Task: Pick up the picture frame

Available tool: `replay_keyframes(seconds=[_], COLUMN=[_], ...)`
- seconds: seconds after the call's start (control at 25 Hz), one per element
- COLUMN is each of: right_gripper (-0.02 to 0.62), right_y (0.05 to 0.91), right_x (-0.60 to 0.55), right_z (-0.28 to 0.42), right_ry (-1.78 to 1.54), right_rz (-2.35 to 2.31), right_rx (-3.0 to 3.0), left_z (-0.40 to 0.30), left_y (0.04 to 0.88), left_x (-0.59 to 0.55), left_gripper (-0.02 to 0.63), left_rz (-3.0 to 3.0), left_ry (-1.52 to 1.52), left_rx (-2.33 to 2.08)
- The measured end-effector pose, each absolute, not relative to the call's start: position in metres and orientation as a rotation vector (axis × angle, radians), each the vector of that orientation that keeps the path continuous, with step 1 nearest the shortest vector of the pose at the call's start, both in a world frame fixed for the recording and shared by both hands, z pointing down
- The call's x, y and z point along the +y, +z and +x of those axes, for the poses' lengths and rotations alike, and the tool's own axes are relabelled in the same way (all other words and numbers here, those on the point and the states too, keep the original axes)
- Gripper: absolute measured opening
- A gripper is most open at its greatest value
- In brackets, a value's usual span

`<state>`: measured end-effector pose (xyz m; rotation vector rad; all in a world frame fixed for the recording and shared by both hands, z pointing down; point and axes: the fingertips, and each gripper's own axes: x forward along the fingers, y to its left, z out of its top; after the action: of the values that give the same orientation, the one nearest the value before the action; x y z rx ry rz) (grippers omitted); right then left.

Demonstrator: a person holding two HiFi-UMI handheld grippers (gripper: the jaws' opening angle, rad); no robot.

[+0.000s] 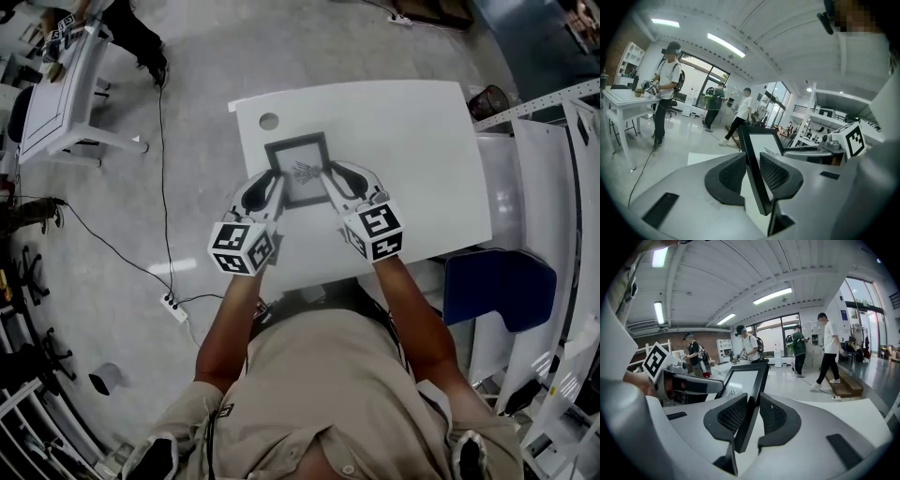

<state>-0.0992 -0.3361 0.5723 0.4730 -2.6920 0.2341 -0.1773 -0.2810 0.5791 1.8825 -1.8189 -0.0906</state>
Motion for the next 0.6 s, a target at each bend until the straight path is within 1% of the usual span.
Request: replay_keyframes(seconds=[0.6], right_gripper=[0.091], right_y=[0.431], right_x=[-0.285], right_z=[-0.093], right_ry=[-0.094], right_rz=[0.572], right_rx=[-2.921], left_z=[-0.172], left_y=[0.435], left_x=[-0.228], left_gripper=[0.089], left_rz=[2.152], left_ry=[-0.201], left_rx=[-1.977])
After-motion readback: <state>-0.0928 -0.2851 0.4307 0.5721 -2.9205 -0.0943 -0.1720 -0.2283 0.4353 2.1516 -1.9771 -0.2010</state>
